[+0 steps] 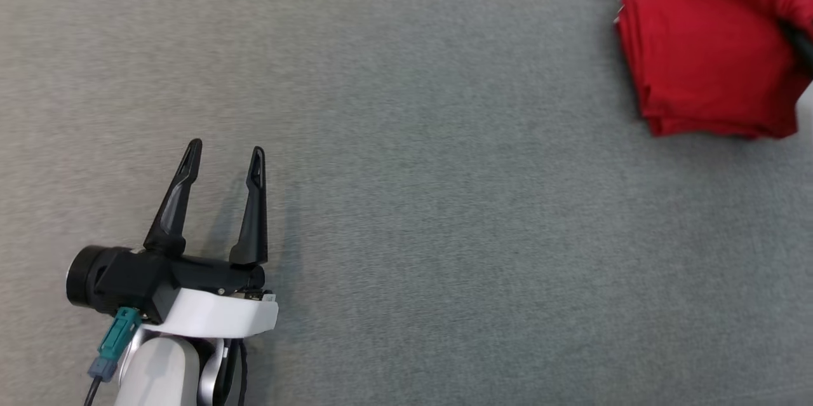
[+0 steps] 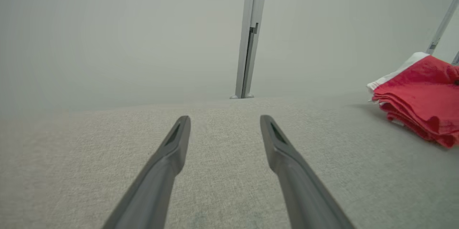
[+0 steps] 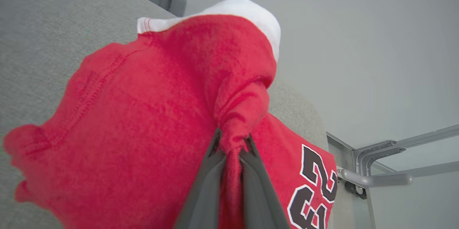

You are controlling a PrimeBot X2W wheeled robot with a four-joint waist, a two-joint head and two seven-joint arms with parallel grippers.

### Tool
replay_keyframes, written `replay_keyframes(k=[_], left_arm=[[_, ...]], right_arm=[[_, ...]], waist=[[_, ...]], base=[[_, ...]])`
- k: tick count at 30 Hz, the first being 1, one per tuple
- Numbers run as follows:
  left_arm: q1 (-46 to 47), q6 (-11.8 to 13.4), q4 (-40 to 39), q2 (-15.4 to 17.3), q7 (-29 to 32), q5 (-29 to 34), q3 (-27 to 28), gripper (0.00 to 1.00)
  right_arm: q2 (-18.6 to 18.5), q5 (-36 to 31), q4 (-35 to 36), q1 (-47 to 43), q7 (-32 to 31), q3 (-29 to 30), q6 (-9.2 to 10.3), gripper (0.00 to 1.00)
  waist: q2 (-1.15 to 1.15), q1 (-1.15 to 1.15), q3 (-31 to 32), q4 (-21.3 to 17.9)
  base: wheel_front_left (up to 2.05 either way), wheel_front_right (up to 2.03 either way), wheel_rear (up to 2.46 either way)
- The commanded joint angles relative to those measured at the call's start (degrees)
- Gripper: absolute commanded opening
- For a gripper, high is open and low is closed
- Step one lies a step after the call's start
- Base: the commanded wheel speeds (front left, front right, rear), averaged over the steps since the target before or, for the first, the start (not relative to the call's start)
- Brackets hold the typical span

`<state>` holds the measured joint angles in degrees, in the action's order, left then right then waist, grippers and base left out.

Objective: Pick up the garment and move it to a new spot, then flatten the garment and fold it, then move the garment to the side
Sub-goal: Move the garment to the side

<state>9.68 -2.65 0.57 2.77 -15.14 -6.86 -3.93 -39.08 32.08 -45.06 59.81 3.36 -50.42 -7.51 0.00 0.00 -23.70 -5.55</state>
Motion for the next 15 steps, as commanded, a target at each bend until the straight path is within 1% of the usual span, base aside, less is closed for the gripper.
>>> replay_keyframes(k=[1,7,11,15], left_arm=[[1.12,-0.17,-0.82,0.31,0.04,0.63,0.06,1.00],[1.76,-0.69,-4.68,0.68,0.05,2.59,-0.73,1.00],[1.47,-0.58,-6.82,0.78,0.04,3.38,-1.38,1.00],[0.92,-0.38,-8.16,0.90,0.04,3.86,-1.69,1.00]], right_arm=[[-0.44,-0.12,0.23,1.45,0.03,-0.58,0.03,0.00],[-3.18,0.07,-0.25,6.93,0.74,-3.61,0.03,0.00],[-4.74,-0.99,-1.02,9.72,0.75,-6.91,0.03,0.00],[-5.46,-1.56,-1.57,11.57,0.76,-8.89,0.03,0.00]], waist=[[0.00,0.00,-2.62,-2.64],[0.00,0.00,-5.12,-5.15],[0.00,0.00,-5.88,-5.99],[0.00,0.00,-6.17,-6.37]], base=[[0.00,0.00,0.00],[0.00,0.00,0.00],[0.00,0.00,0.00],[0.00,0.00,0.00]])
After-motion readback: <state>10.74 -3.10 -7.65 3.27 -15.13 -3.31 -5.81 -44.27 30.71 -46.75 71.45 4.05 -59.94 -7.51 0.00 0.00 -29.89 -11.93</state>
